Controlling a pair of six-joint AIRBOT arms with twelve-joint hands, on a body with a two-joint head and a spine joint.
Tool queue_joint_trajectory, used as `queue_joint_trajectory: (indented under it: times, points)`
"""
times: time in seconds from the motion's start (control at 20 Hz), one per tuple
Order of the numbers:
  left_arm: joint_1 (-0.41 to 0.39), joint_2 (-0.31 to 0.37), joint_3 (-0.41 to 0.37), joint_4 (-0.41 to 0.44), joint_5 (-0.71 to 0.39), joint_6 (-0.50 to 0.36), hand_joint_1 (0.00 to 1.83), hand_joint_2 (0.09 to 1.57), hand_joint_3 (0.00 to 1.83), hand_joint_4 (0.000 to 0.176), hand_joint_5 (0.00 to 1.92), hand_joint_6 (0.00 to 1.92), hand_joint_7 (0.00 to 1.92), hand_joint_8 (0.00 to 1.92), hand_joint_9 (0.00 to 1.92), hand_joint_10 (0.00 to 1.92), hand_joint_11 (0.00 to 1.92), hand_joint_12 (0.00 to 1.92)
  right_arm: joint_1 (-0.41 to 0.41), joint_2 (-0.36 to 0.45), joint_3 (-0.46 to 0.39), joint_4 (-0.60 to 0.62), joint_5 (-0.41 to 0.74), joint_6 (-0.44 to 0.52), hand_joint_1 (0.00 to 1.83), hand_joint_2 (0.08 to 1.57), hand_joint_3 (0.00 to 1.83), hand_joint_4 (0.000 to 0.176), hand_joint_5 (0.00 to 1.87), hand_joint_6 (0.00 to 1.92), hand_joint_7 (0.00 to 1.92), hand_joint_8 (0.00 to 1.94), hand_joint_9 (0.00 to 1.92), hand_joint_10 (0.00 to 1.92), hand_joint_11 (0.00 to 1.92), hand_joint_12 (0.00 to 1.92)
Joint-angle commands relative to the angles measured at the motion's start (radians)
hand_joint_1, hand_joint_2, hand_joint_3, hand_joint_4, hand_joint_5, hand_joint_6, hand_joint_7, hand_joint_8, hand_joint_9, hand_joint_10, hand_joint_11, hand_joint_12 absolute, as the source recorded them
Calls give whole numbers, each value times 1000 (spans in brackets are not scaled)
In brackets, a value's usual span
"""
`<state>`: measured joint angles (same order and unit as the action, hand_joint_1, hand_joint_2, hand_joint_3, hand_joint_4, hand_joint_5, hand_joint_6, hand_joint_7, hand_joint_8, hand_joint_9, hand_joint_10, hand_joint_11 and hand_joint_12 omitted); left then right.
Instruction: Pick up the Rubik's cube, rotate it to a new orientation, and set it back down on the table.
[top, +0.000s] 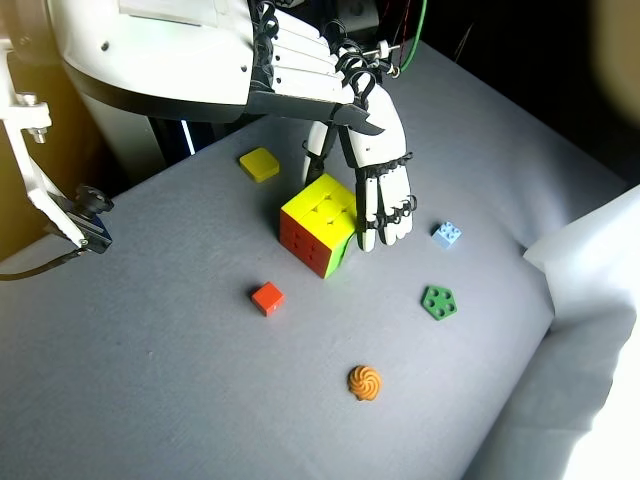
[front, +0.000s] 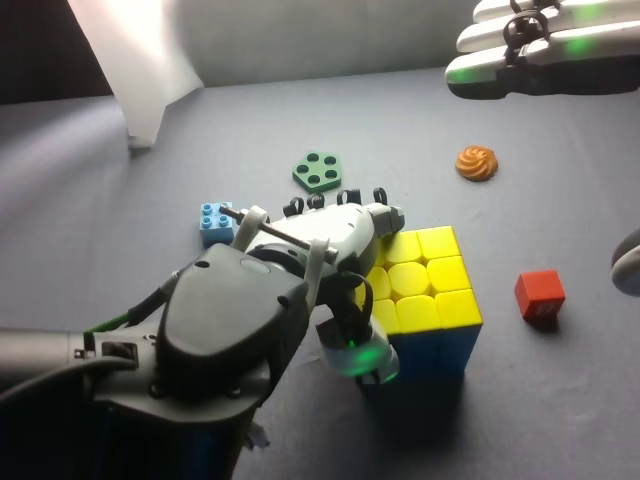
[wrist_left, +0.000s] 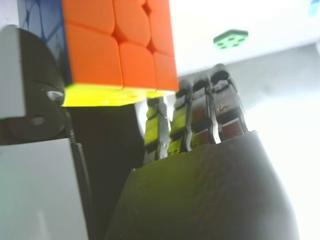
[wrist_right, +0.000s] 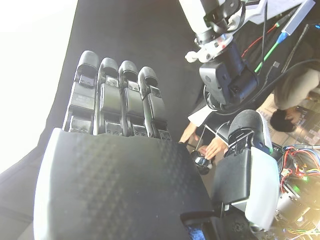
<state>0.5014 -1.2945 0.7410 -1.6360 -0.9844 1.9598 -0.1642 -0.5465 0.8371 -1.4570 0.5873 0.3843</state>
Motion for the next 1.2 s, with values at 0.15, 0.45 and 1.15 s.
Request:
queue_joint_trajectory:
  times: [0.15, 0.45, 1.15]
  points:
    - [-14, -20, 19, 47, -20, 0, 1290, 902, 5, 76, 202, 2, 47, 0, 0, 0, 0, 0, 21, 1, -3, 57, 23, 1, 101, 970, 0, 0, 158, 1, 124, 2, 81, 3, 0, 279]
    - [-29, -44, 39, 25, -18, -10, 1264, 911, 7, 78, 204, 12, 43, 5, 0, 0, 0, 0, 24, 1, -3, 55, 23, 1, 63, 978, 0, 0, 129, 1, 84, 1, 40, 1, 0, 199]
    - [-17, -55, 56, -14, -18, -19, 1227, 903, 1, 56, 163, 2, 20, 7, 0, 0, 0, 0, 25, 1, -3, 53, 23, 1, 148, 956, 0, 0, 197, 4, 153, 4, 83, 2, 0, 277]
